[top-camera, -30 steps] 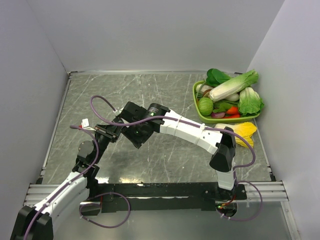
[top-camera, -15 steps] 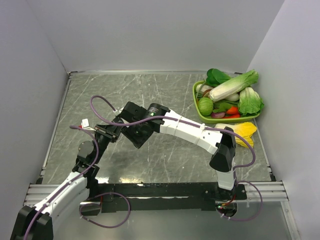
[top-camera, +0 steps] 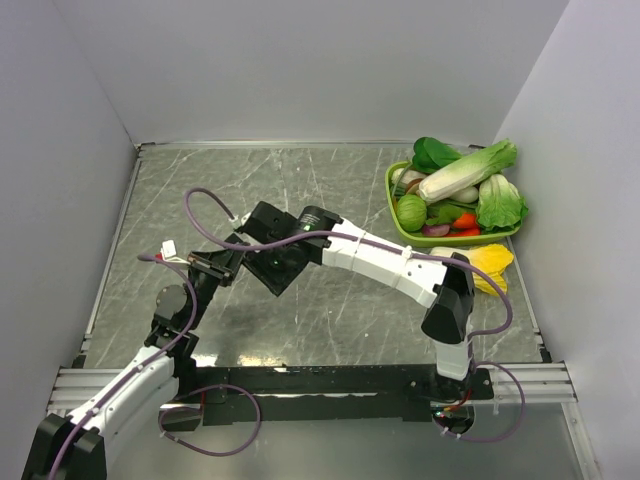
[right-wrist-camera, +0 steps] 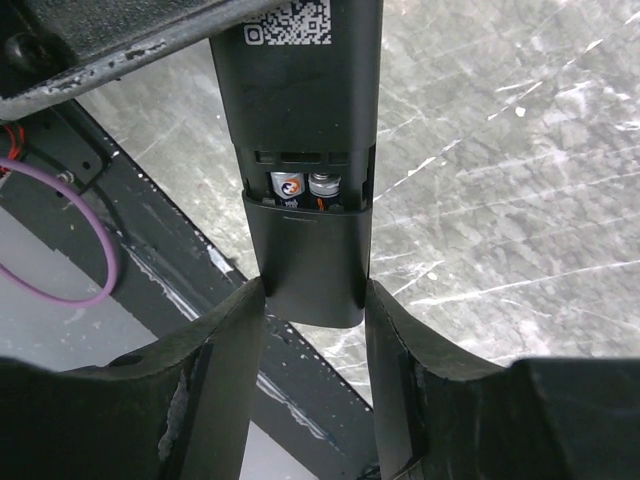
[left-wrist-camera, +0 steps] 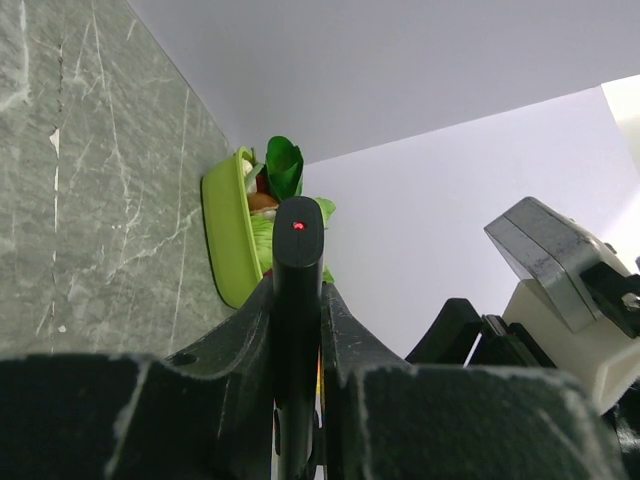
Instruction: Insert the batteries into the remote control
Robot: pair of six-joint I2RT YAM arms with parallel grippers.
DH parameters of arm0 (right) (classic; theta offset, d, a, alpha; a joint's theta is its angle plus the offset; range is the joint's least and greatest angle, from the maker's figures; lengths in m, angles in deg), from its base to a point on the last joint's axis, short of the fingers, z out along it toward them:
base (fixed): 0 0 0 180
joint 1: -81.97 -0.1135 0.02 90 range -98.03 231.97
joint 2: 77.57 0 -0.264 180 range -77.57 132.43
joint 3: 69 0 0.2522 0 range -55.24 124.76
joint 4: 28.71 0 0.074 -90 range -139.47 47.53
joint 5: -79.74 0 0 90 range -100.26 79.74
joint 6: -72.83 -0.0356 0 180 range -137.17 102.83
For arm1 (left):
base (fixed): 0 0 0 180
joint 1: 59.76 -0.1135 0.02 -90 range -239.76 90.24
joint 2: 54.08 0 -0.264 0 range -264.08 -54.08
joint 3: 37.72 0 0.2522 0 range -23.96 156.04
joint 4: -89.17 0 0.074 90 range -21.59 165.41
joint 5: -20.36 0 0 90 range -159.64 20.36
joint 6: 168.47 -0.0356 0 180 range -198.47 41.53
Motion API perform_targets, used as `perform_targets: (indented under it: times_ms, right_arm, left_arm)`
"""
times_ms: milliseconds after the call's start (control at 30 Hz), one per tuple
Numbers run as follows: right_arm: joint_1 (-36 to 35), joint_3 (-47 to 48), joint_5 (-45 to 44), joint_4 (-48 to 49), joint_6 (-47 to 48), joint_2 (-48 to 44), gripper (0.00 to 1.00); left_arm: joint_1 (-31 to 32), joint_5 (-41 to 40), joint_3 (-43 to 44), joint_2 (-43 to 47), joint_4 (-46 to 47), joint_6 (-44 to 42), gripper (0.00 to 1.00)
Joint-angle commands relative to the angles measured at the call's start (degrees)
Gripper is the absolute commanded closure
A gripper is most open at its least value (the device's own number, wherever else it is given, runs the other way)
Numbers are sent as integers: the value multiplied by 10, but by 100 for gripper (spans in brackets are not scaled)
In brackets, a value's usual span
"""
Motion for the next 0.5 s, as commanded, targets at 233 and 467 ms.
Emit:
perform_targets:
  times_ms: [233,467]
  right_arm:
    - [43,-18,38,40,-5,-43,53]
    - [46,-8,44,39,1,-38,53]
  left_arm:
    - [2,14,-2,20,85,50,95]
    - [2,21,-3,25,87,62,95]
